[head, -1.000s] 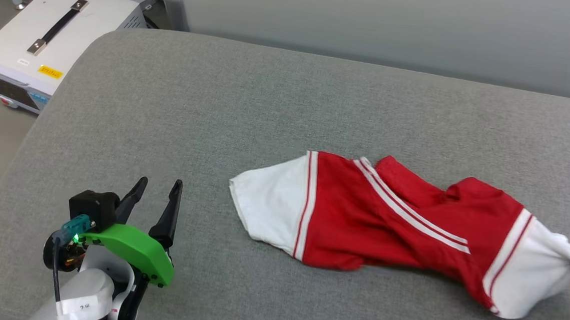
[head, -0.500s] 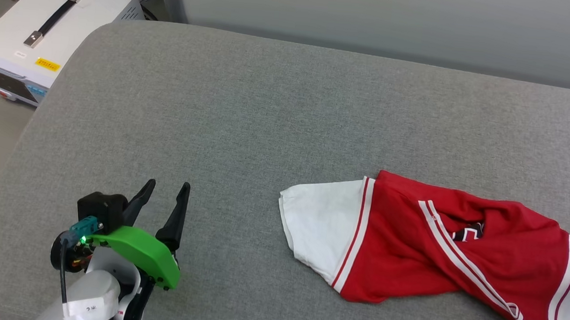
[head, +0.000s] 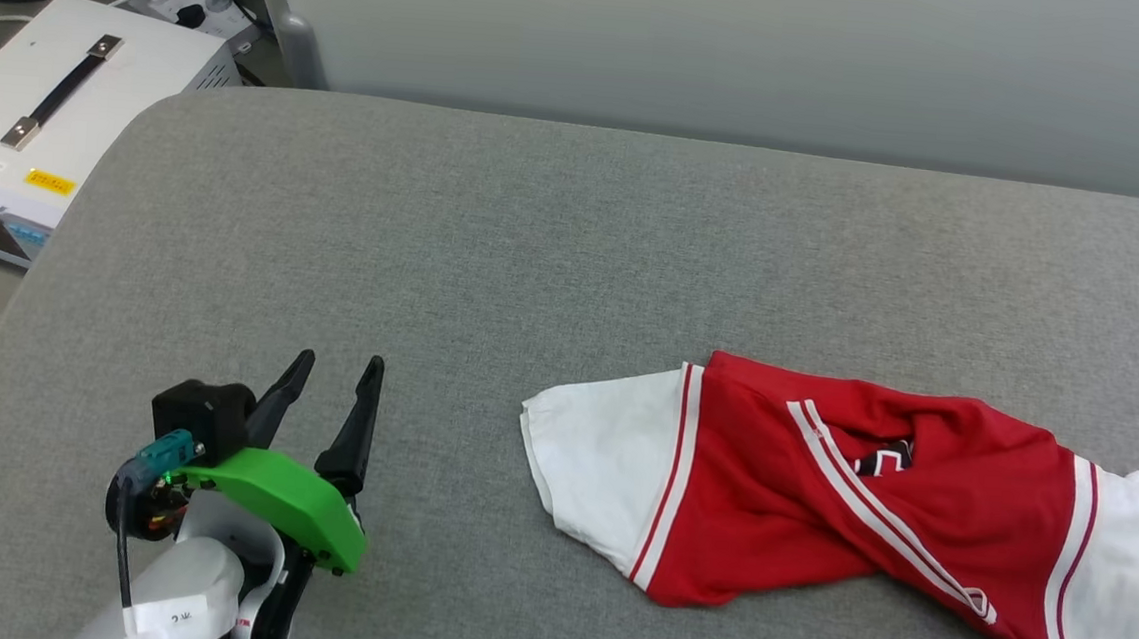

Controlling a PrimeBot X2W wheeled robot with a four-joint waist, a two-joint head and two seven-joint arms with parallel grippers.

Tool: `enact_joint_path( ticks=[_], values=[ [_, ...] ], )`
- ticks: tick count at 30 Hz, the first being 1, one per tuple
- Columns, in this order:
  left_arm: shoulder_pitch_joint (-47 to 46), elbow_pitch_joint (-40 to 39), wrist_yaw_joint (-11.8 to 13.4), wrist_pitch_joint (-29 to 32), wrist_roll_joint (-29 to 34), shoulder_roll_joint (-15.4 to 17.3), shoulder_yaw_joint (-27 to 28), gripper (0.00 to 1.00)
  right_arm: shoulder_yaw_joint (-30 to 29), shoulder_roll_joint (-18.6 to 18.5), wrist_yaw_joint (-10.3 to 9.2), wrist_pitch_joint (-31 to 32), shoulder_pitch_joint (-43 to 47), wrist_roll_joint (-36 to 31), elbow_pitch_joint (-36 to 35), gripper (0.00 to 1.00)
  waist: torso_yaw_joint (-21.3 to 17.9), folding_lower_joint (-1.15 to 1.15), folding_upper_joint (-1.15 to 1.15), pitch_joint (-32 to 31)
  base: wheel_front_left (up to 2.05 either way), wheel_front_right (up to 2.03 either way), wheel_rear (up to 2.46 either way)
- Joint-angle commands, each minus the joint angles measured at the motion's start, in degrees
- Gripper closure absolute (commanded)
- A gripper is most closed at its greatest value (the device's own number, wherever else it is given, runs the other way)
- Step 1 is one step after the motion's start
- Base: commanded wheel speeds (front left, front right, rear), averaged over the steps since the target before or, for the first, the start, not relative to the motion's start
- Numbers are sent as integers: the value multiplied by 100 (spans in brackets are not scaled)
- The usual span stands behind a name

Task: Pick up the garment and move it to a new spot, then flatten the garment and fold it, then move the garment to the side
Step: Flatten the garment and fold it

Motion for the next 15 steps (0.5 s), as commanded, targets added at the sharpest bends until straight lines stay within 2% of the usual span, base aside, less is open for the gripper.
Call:
enact_joint_path(
  ticks=[1,9,15],
  values=[
    [126,-59,0,-29,-2,-61,29,0,-91,176,-3,-170,211,56,-173,0,-91,0,0,-71,0,0,0],
    [290,-237,-73,18,47,-200,-81,0,-567,1378,-3,-719,1070,-41,-1367,0,-321,0,0,-51,0,0,0],
    [12,-233,-160,626,106,-145,-366,0,-614,1781,-3,-621,1333,-133,-1967,0,-600,0,0,99,0,0,0]
  ],
)
